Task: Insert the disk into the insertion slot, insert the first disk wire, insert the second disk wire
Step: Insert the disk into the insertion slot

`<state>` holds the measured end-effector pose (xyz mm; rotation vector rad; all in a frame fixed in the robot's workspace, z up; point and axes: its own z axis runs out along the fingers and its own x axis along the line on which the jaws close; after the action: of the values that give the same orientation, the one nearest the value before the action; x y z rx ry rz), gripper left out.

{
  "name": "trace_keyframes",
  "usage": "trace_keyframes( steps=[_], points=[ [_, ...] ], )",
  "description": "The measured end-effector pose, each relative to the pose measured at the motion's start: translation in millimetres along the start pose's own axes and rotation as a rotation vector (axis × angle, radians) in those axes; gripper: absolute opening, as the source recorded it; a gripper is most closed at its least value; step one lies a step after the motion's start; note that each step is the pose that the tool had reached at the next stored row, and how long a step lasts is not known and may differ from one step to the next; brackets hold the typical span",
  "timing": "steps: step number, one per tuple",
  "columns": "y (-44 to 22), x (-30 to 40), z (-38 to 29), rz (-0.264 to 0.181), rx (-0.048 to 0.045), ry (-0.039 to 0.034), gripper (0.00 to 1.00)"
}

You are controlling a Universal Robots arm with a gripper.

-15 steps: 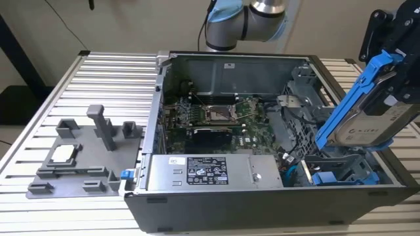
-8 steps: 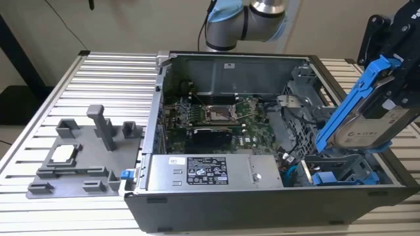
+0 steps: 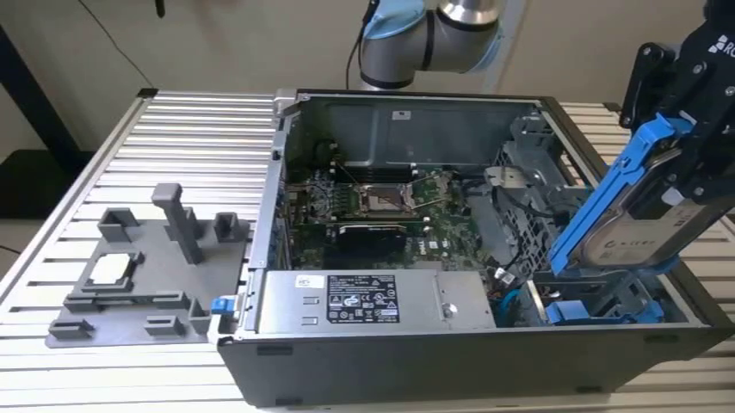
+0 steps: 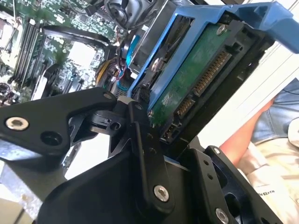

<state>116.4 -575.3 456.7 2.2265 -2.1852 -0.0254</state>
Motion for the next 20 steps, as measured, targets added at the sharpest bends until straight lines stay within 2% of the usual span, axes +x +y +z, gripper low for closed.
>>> trace_keyframes(
  steps=[14, 20],
  points=[
    [-0.5, 0.0, 17.1, 0.000, 0.0128, -0.0001, 0.33],
    [-0.6, 0.0, 23.6, 0.002, 0.0136, -0.0003, 0.33]
  ],
)
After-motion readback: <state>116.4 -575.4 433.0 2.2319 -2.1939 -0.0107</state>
